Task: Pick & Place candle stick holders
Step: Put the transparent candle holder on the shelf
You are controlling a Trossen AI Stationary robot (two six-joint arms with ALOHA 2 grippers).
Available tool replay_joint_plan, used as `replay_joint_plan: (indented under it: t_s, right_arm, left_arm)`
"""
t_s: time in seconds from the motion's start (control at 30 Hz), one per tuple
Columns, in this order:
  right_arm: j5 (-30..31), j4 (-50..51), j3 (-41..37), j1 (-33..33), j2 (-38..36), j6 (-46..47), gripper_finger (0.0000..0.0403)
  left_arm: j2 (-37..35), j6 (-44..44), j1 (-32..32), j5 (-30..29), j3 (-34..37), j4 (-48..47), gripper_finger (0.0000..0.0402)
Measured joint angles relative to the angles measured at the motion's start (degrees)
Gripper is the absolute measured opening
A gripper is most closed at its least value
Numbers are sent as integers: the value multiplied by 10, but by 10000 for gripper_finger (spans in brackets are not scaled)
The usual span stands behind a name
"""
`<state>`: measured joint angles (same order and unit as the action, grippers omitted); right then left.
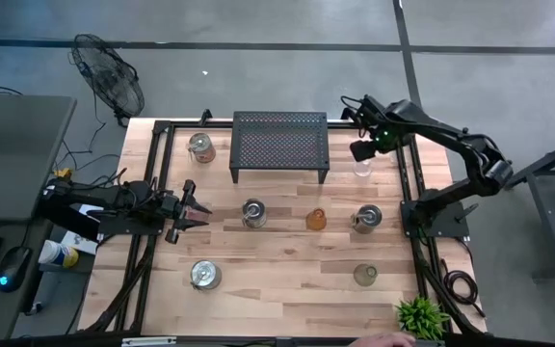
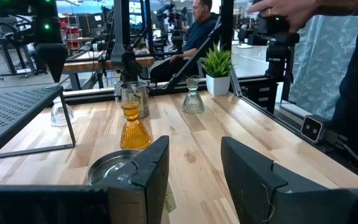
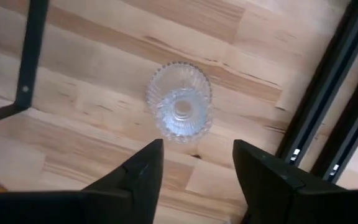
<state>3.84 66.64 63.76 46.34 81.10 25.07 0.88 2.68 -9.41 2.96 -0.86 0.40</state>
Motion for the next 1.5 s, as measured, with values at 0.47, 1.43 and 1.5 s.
replay_joint_plan:
  t_s: [0.47, 1.43, 1.5]
  right_arm:
    - [-8, -7, -2, 6, 30, 5, 194]
    - [-2, -59, -47, 43, 44, 0, 193]
    - [-1, -58, -47, 43, 44, 0, 192]
  left_arm:
    - [0, 0, 0, 0, 0, 0, 143]
    - [0, 0, 0, 0, 0, 0, 143]
    - [0, 0, 0, 0, 0, 0, 143]
